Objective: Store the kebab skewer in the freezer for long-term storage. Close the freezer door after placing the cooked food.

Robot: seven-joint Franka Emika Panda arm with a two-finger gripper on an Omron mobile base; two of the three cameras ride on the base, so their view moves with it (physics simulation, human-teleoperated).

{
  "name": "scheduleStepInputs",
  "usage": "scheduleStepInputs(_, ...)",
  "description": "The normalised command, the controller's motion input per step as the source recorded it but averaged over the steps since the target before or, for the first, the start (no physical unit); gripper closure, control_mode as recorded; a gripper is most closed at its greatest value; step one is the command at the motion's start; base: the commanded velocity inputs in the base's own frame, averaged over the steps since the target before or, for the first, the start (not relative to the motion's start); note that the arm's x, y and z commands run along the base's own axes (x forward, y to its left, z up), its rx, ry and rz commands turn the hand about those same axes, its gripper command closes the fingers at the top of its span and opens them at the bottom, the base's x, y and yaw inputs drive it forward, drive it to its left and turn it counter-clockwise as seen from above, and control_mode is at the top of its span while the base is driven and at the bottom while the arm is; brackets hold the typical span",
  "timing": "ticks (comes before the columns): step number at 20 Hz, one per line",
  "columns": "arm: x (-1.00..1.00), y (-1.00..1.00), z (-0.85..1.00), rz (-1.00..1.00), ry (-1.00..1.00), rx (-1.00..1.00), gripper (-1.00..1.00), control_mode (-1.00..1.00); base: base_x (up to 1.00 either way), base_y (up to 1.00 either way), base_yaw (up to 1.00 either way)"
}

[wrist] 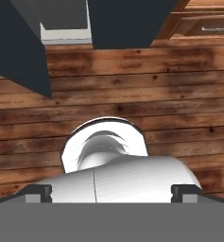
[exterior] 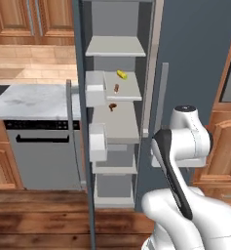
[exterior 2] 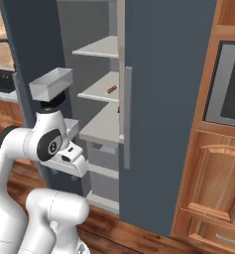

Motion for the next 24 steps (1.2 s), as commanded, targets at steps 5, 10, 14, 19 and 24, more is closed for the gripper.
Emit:
scheduleStepInputs(5,0.0,0.0,0.0,0.0,0.0,0.0,-1.0,1.0,-0.32,0.26,-0.25)
scheduleStepInputs(10,0.0,0.0,0.0,0.0,0.0,0.0,-1.0,1.0,0.01,0.26,-0.25)
scheduleStepInputs(14,0.0,0.0,0.0,0.0,0.0,0.0,-1.0,1.0,0.0,0.39,-0.25)
scheduleStepInputs(19,0.0,0.0,0.0,0.0,0.0,0.0,-1.0,1.0,0.01,0.38,-0.24)
scheduleStepInputs(24,0.0,0.0,0.0,0.0,0.0,0.0,-1.0,1.0,0.0,0.36,-0.2)
